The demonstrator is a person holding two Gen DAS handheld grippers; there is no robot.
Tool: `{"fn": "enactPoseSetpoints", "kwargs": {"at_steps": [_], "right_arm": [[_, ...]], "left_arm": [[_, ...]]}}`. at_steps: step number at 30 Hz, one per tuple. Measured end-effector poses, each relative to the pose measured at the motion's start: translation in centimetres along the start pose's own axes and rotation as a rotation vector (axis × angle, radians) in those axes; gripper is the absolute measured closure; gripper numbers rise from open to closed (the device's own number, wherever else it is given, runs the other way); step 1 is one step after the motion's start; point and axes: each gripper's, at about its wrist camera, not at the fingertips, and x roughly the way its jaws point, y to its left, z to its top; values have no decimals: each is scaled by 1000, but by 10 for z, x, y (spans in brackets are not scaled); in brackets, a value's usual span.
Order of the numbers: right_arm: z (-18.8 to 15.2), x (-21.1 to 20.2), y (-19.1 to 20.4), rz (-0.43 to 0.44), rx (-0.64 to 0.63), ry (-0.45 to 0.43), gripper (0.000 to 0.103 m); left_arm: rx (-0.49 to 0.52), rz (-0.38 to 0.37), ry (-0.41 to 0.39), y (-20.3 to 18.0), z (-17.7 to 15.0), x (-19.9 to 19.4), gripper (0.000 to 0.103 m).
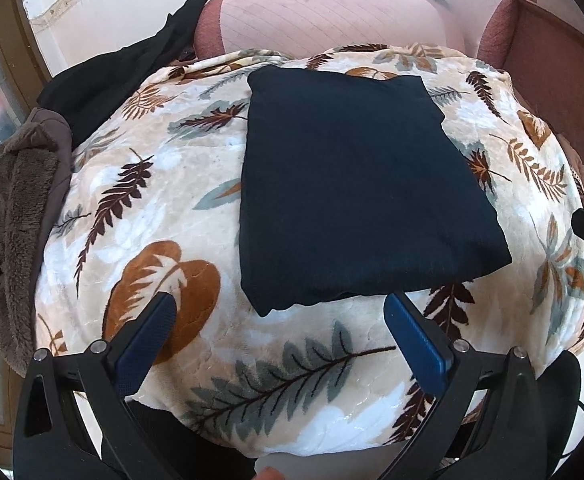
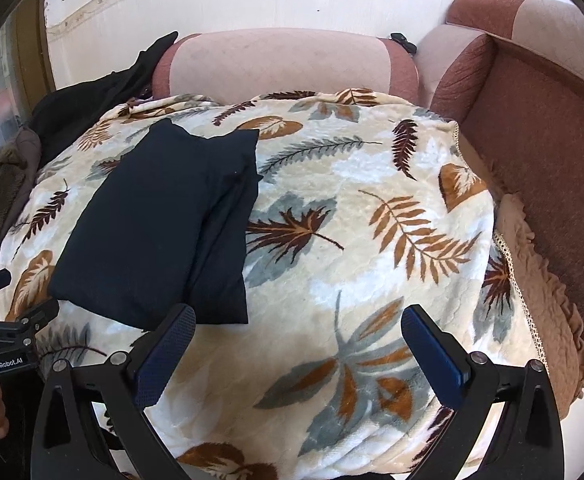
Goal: Fold large clothes
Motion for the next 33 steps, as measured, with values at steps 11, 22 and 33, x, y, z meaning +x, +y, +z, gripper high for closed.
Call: {"fn": "enactPoseSetpoints", "kwargs": {"at_steps": [11, 22, 33], "right_arm": [[1, 6, -5, -1, 4, 8, 0], [0, 3, -10, 11, 26, 8, 0], [-1, 2, -16, 12, 40, 9, 0]], "left_arm": [[10, -18, 10, -8, 0, 2, 0], [21, -78, 7, -14, -1, -4, 0], [29, -138, 33, -25, -1, -8, 0]]}}
